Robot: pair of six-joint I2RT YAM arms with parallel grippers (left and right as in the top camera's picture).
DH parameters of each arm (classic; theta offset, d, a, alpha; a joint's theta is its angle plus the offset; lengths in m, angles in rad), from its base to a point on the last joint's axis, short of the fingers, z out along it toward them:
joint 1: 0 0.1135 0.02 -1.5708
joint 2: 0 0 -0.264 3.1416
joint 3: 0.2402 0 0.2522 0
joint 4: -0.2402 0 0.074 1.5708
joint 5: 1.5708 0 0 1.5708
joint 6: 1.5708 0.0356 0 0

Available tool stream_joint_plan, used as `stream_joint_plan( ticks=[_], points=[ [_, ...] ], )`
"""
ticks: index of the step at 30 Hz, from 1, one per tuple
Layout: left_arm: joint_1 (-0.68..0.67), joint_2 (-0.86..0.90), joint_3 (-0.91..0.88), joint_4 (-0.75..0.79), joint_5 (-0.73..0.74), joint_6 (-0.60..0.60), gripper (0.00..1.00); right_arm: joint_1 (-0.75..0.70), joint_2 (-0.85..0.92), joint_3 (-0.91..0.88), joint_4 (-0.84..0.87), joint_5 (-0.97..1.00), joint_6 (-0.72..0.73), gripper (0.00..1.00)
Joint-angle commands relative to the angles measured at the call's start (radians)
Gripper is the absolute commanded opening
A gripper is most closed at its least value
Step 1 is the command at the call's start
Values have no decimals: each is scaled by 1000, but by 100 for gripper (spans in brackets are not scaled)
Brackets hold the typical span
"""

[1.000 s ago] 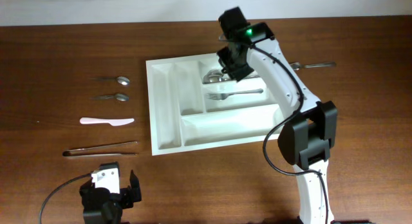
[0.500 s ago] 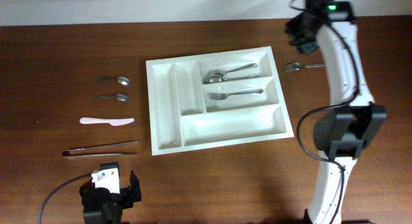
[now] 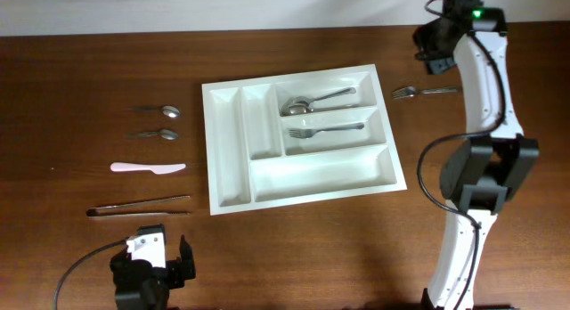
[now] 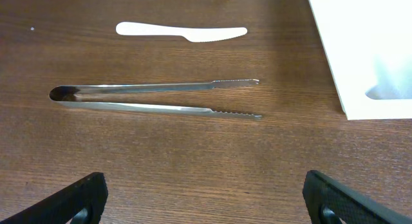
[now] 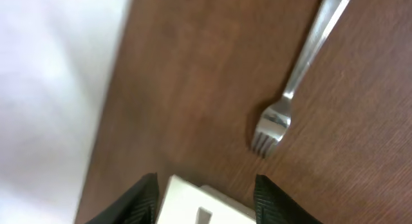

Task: Pack container
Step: 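Move the right gripper back over the remaining right-side fork, then lower the right gripper and grasp the fork's handle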

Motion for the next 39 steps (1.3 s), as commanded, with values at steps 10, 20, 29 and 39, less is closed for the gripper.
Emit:
stream_joint_plan(
  ticks=[10,20,29,39],
  points=[
    [5,-7,-3,0,7,16,99,6,88,-3,-68,55,440,40],
    [5,-7,-3,0,7,16,99,-6,98,-6,-165,218,534,49],
    [5,-7,-3,0,7,16,99,-72,138,-6,-171,249,508,54],
    [5,-7,-3,0,7,16,99,-76,209,-6,-70,148,428,52]
  ],
)
